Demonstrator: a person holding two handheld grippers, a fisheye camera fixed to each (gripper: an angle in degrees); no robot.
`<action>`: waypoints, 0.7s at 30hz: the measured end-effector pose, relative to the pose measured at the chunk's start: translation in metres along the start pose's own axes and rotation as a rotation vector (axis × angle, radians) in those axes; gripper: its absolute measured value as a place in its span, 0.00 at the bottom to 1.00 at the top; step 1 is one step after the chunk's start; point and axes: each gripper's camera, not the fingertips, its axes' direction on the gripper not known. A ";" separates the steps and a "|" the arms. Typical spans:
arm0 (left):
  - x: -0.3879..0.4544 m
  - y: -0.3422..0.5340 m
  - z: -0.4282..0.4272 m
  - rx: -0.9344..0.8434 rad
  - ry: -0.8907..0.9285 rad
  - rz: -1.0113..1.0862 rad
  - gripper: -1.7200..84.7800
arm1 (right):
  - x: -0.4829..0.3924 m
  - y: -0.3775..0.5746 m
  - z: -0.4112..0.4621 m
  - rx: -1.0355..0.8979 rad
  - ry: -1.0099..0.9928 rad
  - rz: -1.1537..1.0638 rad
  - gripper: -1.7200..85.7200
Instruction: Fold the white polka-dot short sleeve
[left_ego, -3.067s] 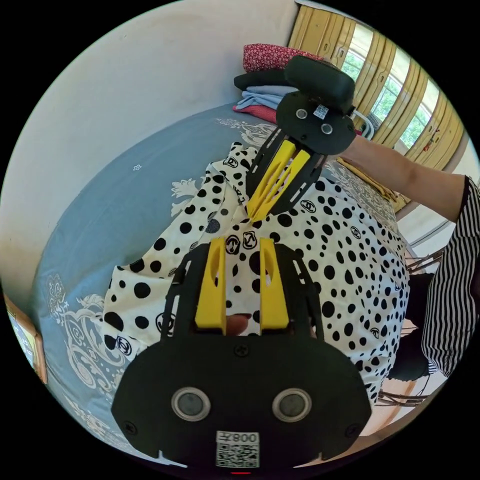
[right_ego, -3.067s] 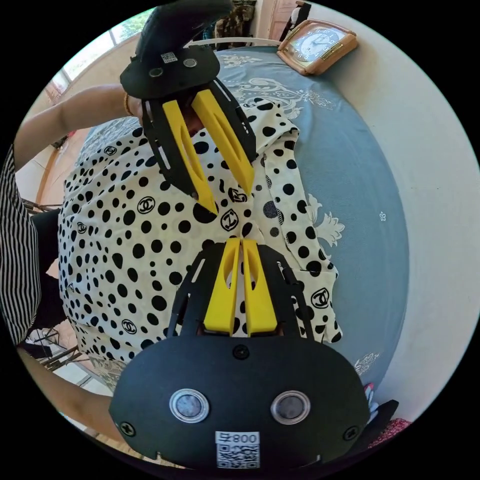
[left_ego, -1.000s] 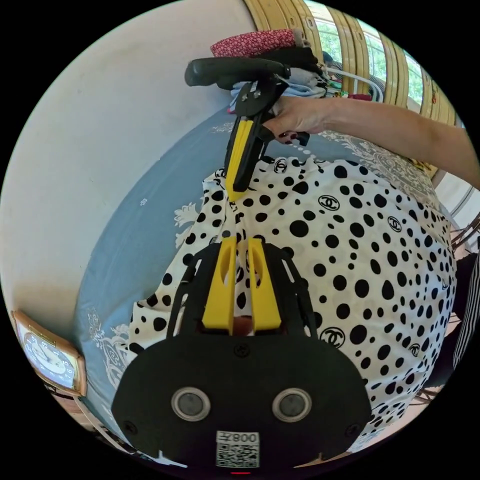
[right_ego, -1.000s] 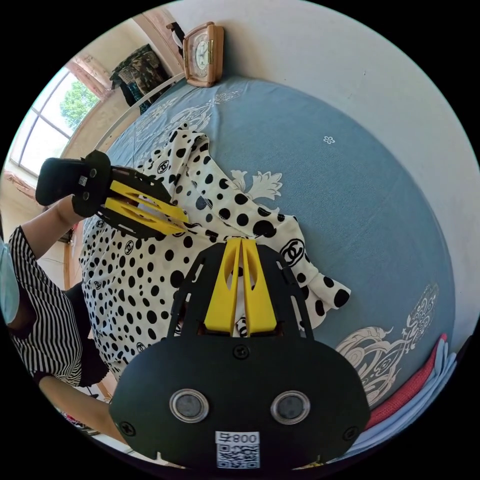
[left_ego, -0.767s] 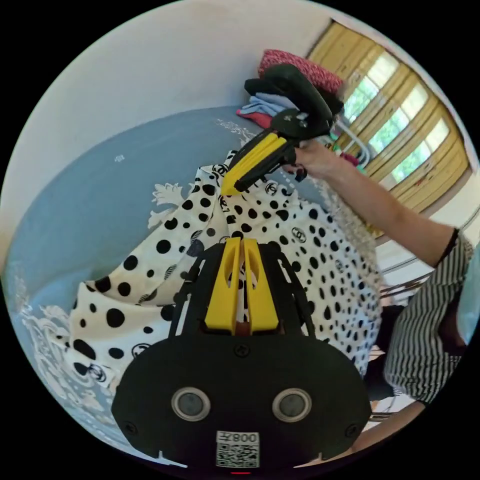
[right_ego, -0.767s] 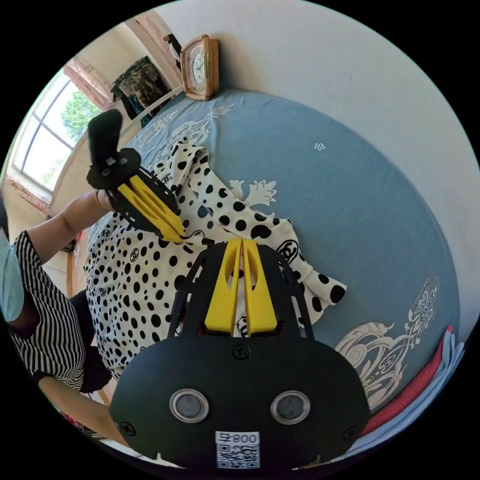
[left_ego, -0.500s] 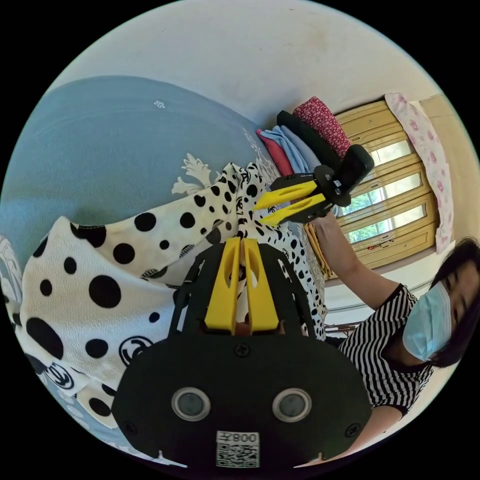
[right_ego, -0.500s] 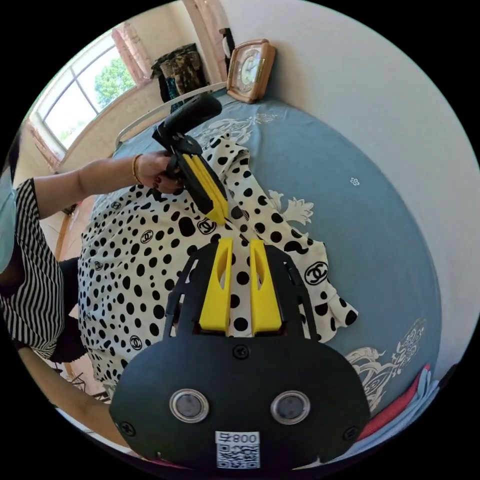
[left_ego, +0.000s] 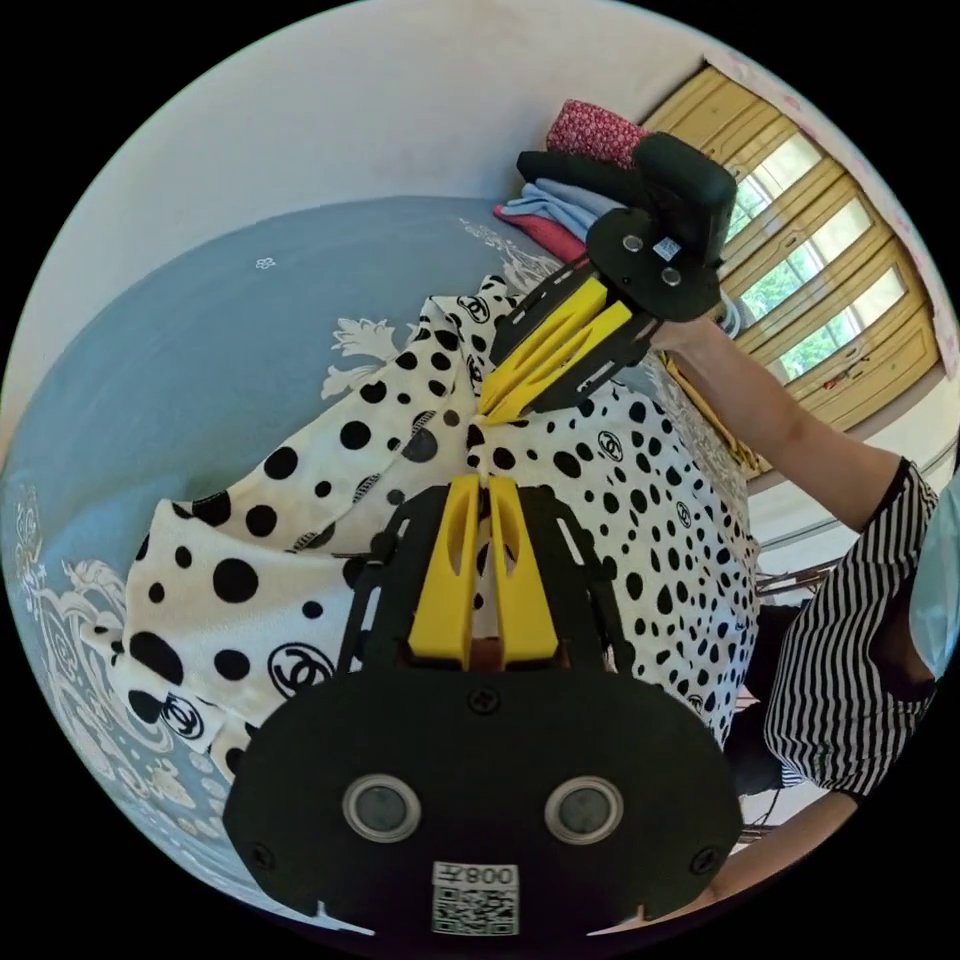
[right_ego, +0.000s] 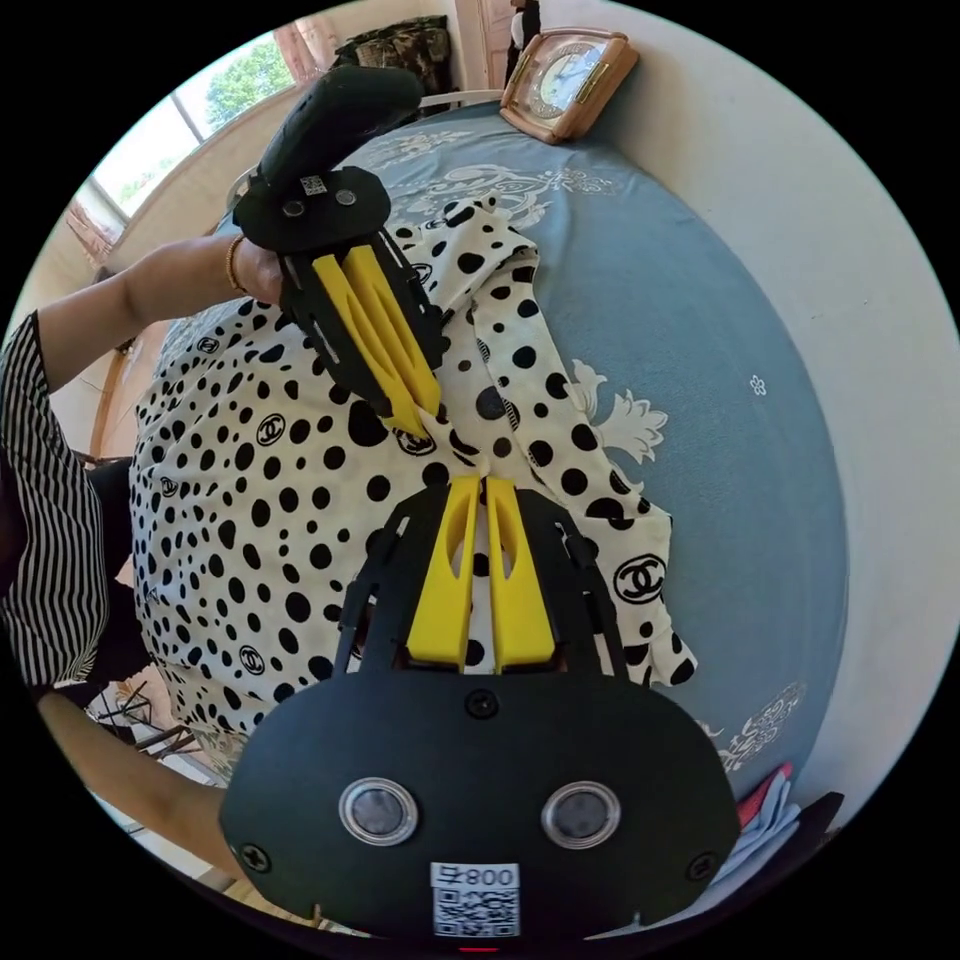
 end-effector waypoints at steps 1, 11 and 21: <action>-0.001 0.000 -0.002 -0.002 0.050 -0.008 0.05 | 0.003 0.002 -0.003 -0.015 -0.036 0.001 0.03; -0.012 0.033 -0.019 0.100 0.132 -0.177 0.09 | 0.026 0.027 -0.010 0.008 -0.128 0.167 0.09; 0.018 0.112 -0.074 0.362 -0.164 -0.295 0.05 | 0.031 0.139 -0.020 0.209 0.043 0.570 0.03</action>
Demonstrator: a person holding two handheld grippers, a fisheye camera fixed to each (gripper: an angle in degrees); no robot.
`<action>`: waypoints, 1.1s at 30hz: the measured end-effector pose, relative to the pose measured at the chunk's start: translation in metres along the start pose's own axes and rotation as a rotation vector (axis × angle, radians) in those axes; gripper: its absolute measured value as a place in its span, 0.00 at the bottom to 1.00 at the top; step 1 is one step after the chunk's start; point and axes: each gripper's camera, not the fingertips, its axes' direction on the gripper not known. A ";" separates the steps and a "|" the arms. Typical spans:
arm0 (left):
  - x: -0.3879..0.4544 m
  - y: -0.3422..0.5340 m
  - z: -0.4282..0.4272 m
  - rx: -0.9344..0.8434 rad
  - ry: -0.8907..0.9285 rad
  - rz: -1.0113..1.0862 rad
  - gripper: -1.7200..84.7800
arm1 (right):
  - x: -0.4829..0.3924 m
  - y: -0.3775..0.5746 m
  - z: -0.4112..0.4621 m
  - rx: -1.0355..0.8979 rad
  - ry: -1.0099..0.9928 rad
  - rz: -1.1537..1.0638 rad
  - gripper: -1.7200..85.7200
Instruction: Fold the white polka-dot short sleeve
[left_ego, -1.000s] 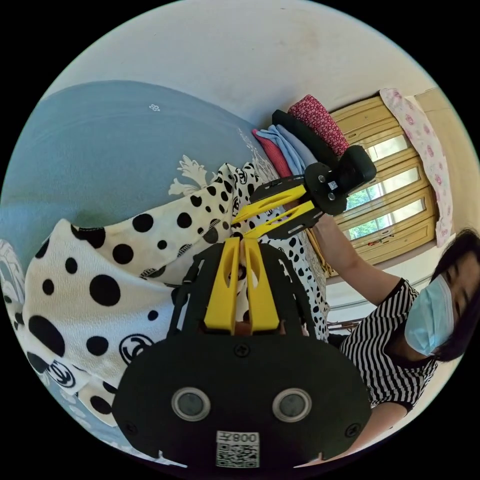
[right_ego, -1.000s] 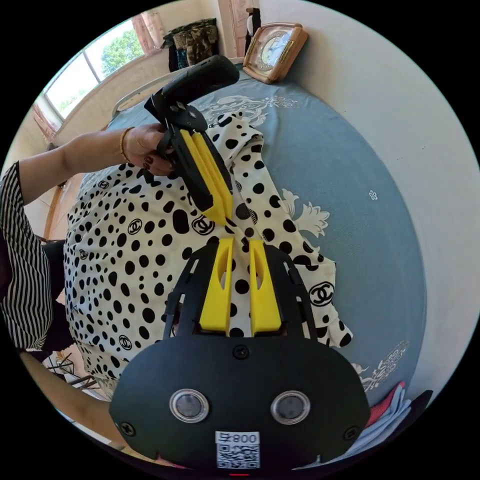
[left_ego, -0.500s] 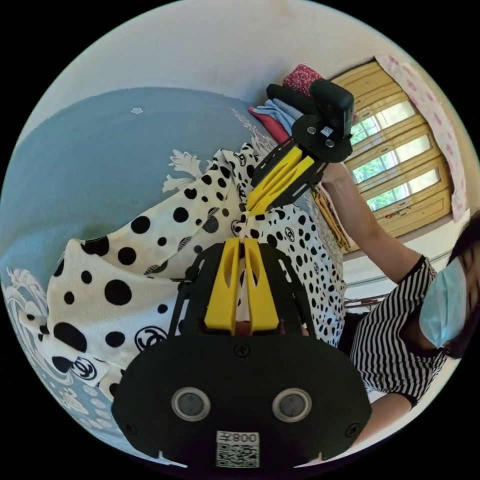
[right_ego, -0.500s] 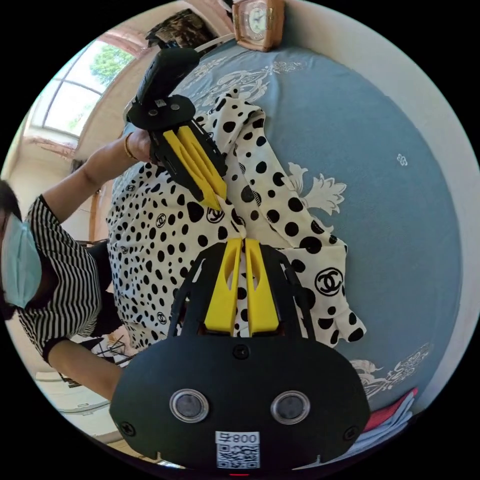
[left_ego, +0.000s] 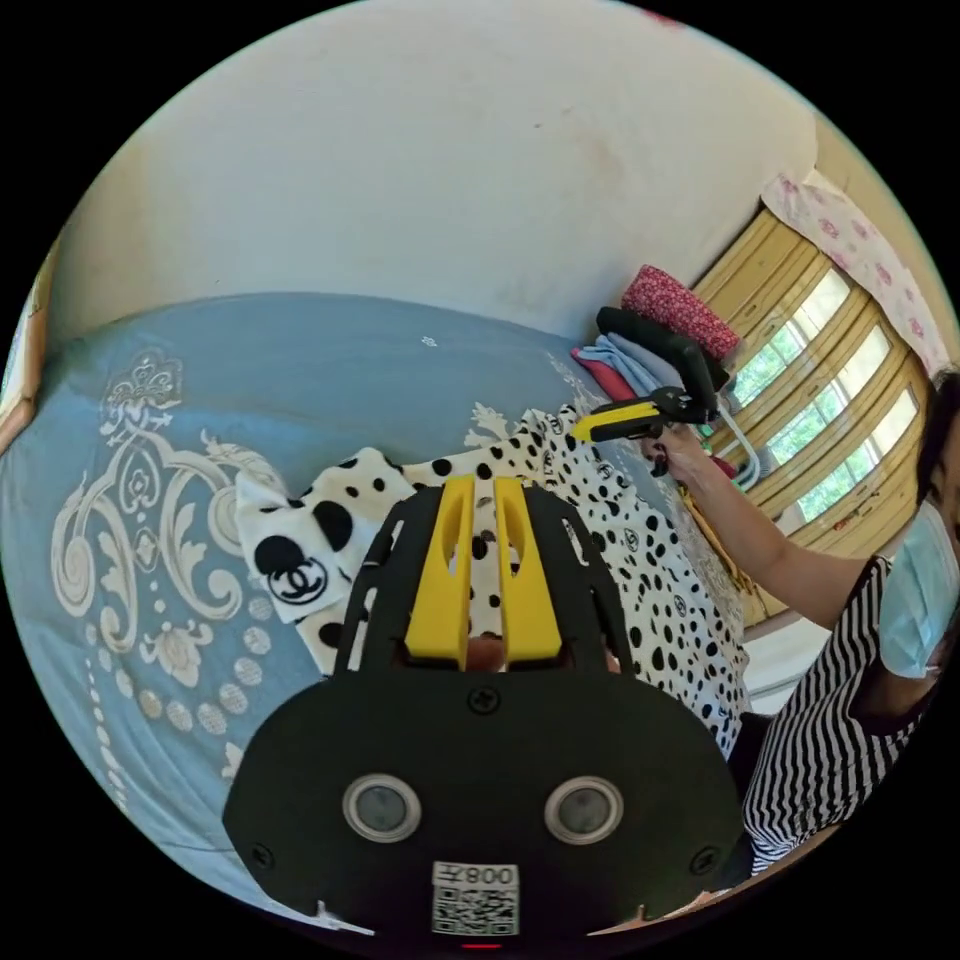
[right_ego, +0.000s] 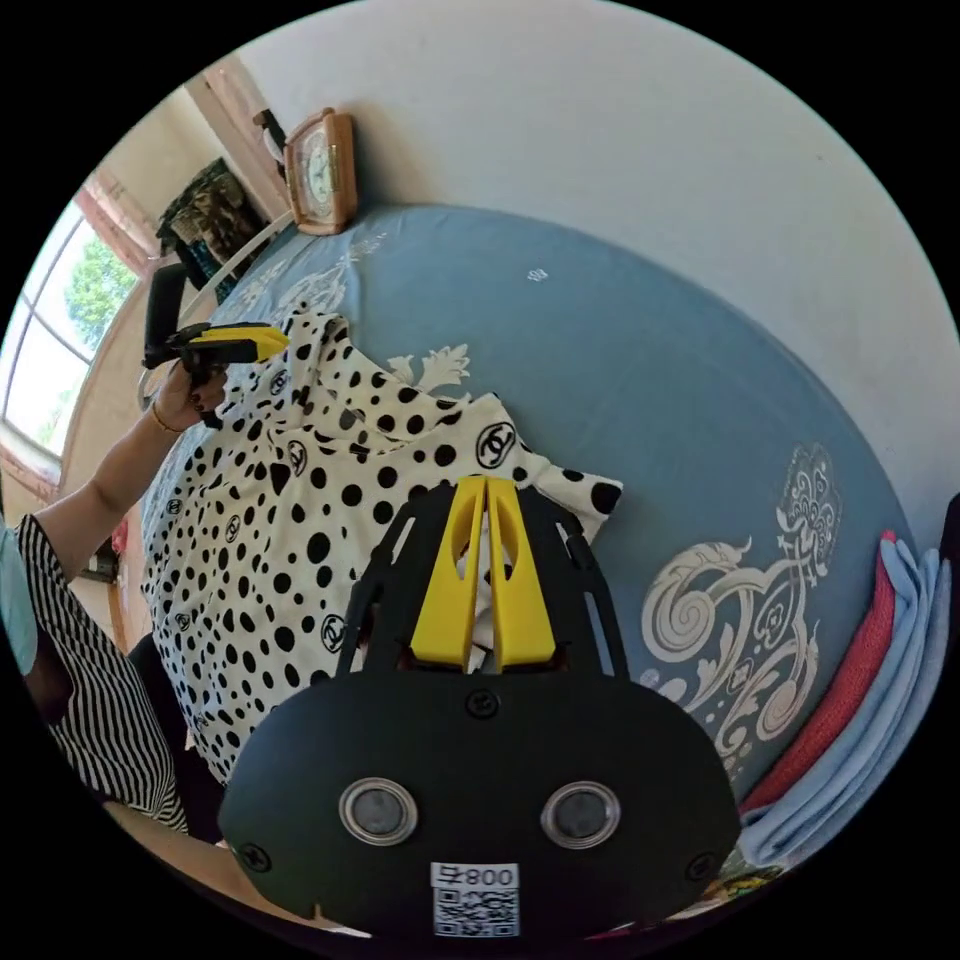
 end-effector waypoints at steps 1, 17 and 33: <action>0.000 0.006 0.003 -0.030 -0.129 -0.025 0.04 | 0.004 0.006 0.003 -0.004 0.031 0.034 0.03; 0.062 0.103 -0.036 -0.160 -0.289 -0.003 0.02 | -0.032 0.158 -0.029 0.071 -0.240 0.180 0.02; 0.060 0.182 -0.057 -0.069 -0.352 -0.100 0.02 | -0.060 0.247 -0.049 0.153 -0.110 0.308 0.02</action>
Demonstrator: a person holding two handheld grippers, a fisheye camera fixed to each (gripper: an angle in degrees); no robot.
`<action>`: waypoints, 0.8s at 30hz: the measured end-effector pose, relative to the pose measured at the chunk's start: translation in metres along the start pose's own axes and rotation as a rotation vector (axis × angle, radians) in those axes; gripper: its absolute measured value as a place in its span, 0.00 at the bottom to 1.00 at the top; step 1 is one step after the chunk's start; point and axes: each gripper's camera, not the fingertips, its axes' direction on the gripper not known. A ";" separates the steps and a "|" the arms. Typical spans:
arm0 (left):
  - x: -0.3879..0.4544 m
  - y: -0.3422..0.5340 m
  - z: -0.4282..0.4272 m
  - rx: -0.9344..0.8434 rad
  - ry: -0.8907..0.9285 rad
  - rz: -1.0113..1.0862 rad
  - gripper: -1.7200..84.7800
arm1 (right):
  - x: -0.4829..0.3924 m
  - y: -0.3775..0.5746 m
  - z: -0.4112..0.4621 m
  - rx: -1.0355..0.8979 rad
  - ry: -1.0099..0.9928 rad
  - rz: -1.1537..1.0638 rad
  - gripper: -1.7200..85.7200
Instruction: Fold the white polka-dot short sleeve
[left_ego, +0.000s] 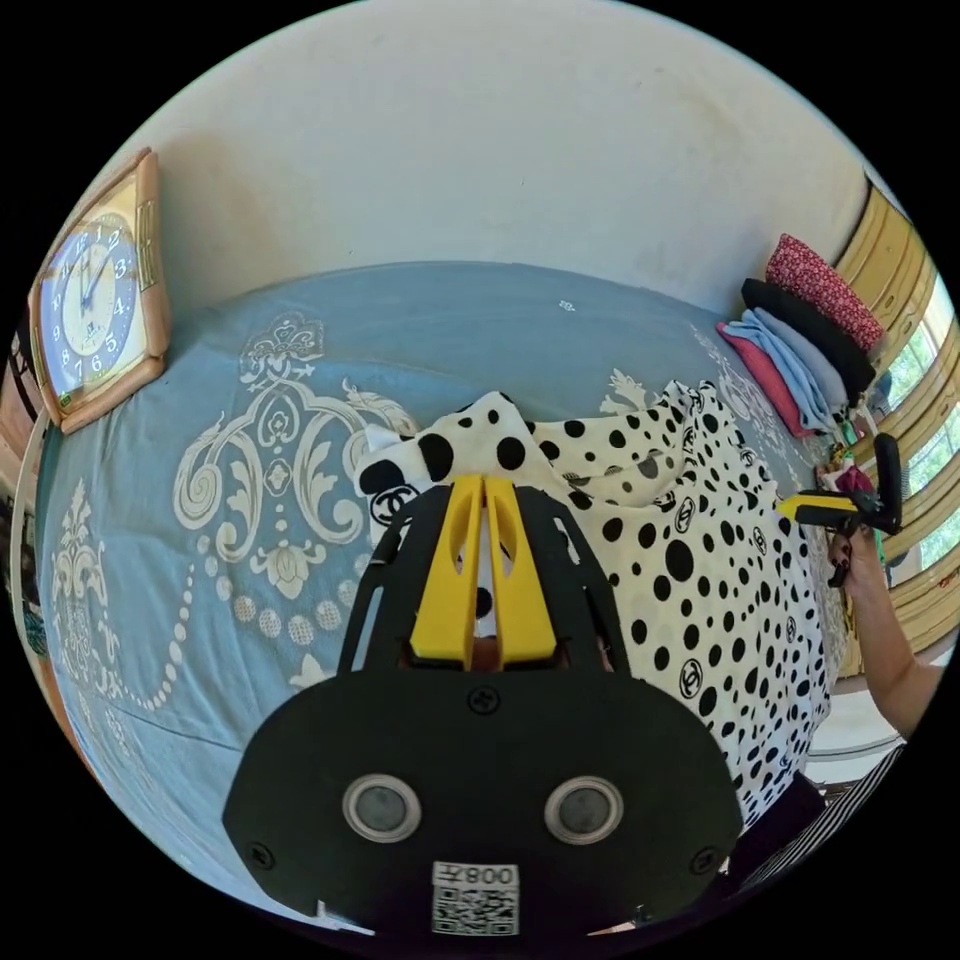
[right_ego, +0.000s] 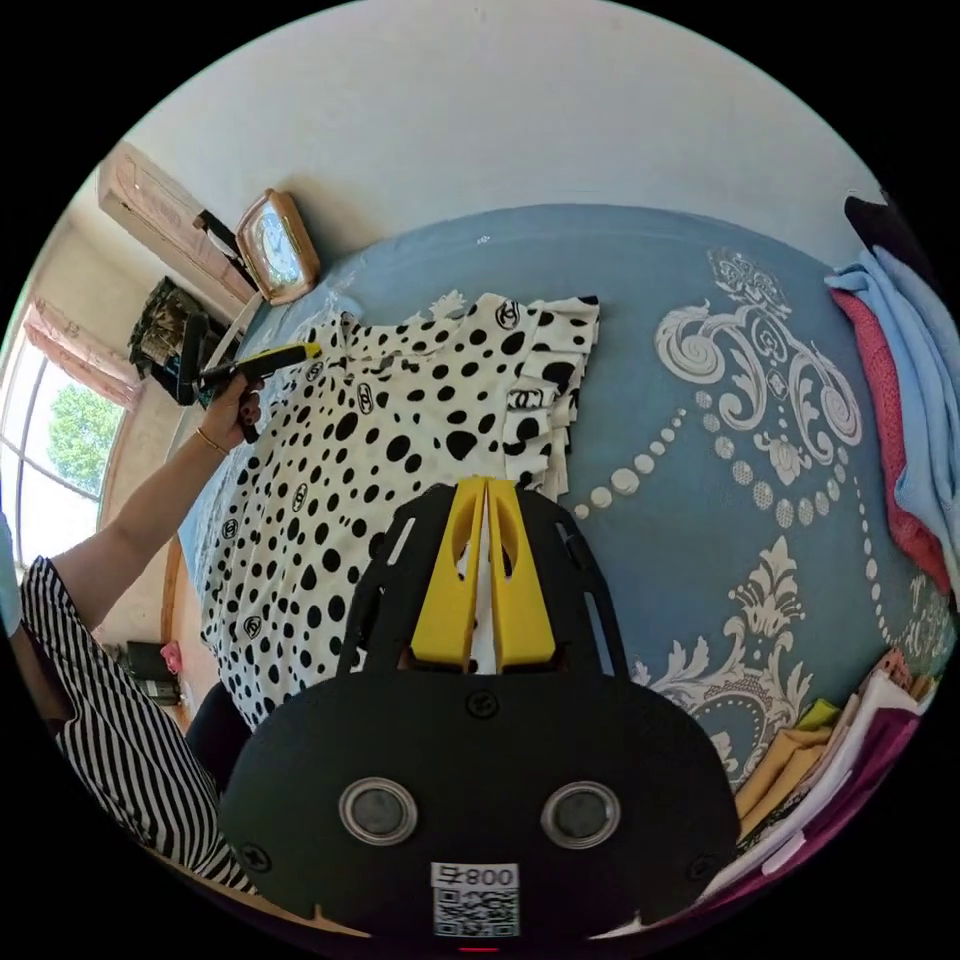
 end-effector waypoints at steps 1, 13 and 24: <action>0.003 0.010 -0.008 0.026 0.017 0.021 0.02 | -0.008 -0.001 -0.004 0.030 0.006 -0.025 0.02; 0.038 0.089 0.006 -0.121 -0.034 0.250 0.02 | -0.089 -0.049 0.090 -0.265 0.010 -0.299 0.02; -0.056 0.257 -0.113 0.060 0.217 0.058 0.05 | -0.034 0.108 -0.023 -0.075 -0.214 -0.099 0.03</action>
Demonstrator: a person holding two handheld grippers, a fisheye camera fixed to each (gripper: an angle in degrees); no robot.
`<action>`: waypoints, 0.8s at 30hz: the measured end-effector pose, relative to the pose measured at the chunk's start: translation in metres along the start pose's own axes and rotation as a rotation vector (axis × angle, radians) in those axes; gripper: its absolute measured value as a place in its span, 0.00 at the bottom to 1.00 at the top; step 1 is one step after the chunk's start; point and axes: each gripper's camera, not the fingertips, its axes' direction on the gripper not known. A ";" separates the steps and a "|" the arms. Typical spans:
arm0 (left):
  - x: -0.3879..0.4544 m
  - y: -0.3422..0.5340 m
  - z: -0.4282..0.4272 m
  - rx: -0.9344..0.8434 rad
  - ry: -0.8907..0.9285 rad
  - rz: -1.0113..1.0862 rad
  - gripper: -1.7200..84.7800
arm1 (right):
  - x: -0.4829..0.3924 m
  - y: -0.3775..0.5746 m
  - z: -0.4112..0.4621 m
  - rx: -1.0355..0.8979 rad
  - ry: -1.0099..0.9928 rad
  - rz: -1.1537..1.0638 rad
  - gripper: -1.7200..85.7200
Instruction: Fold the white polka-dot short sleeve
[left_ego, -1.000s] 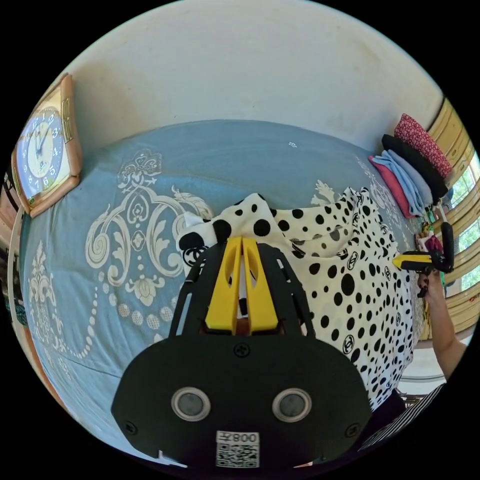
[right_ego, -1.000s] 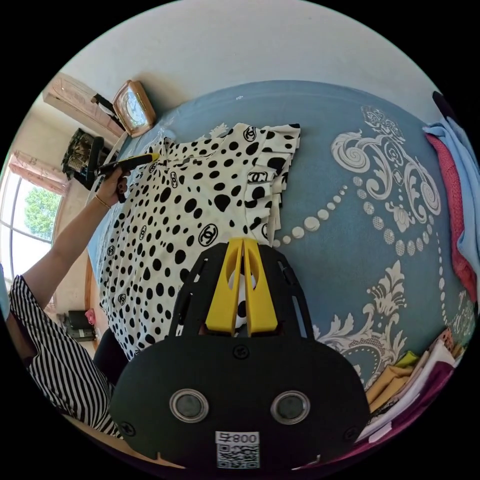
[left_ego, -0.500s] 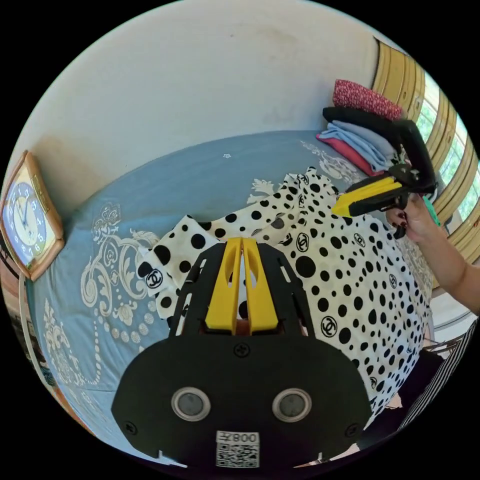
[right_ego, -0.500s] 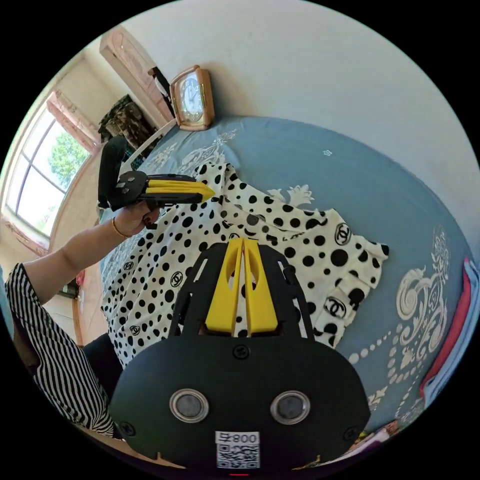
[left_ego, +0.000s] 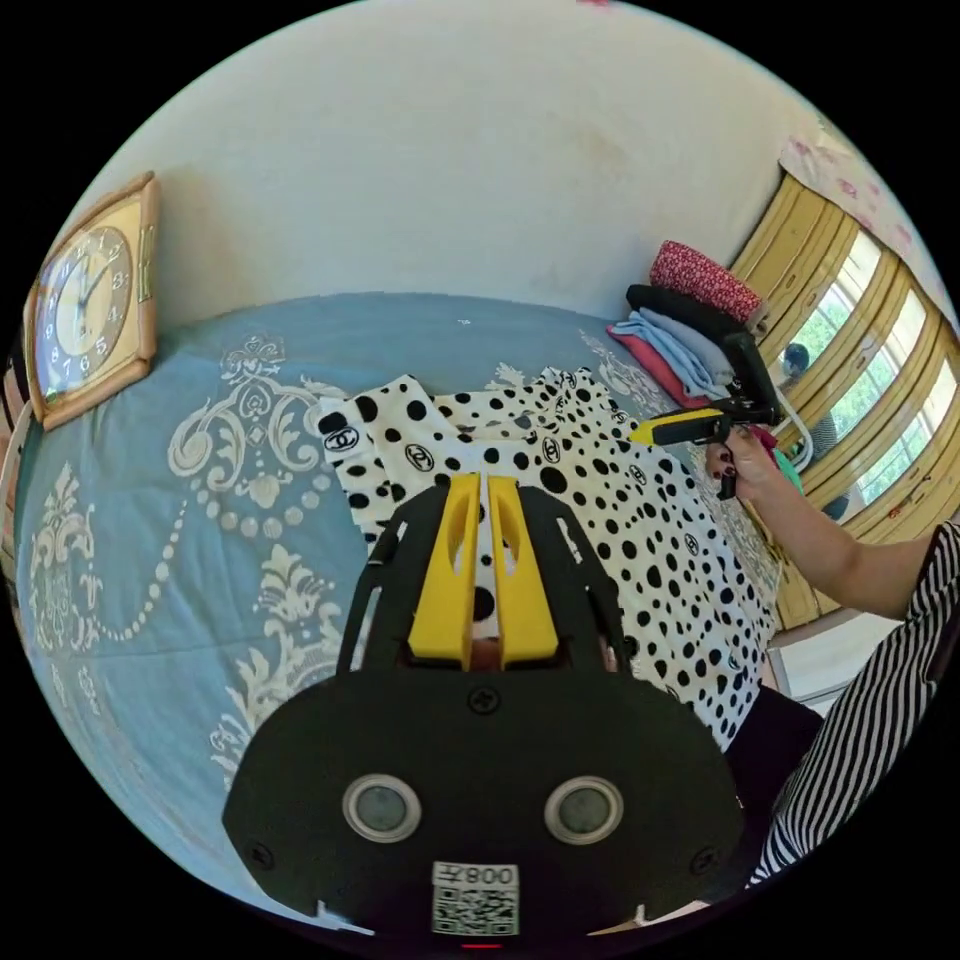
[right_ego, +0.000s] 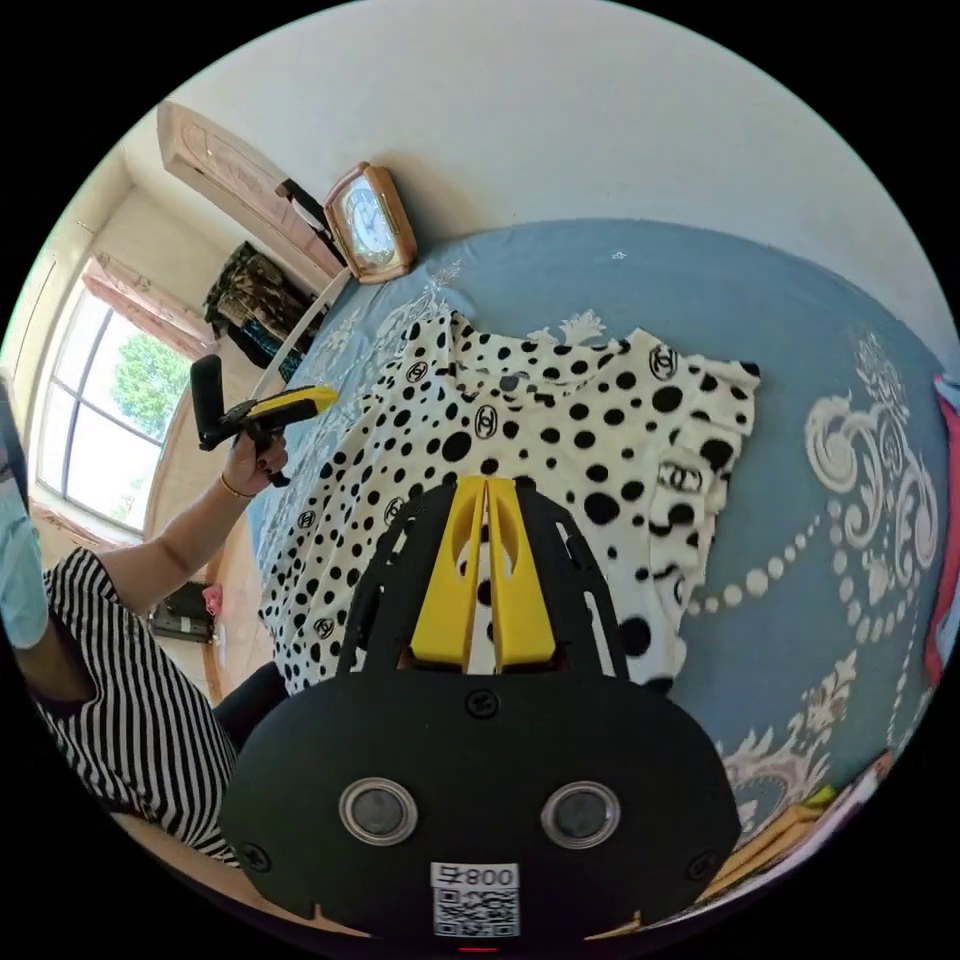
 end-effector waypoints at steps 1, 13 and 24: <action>-0.005 0.033 -0.018 -0.005 0.012 -0.027 0.06 | 0.001 0.034 -0.011 -0.012 -0.006 0.040 0.03; -0.016 0.350 -0.109 -0.176 0.251 -0.526 0.15 | -0.034 0.338 -0.086 0.090 -0.124 0.502 0.10; -0.027 0.468 -0.123 -0.220 0.335 -0.633 0.15 | -0.054 0.441 -0.088 0.087 -0.062 0.615 0.12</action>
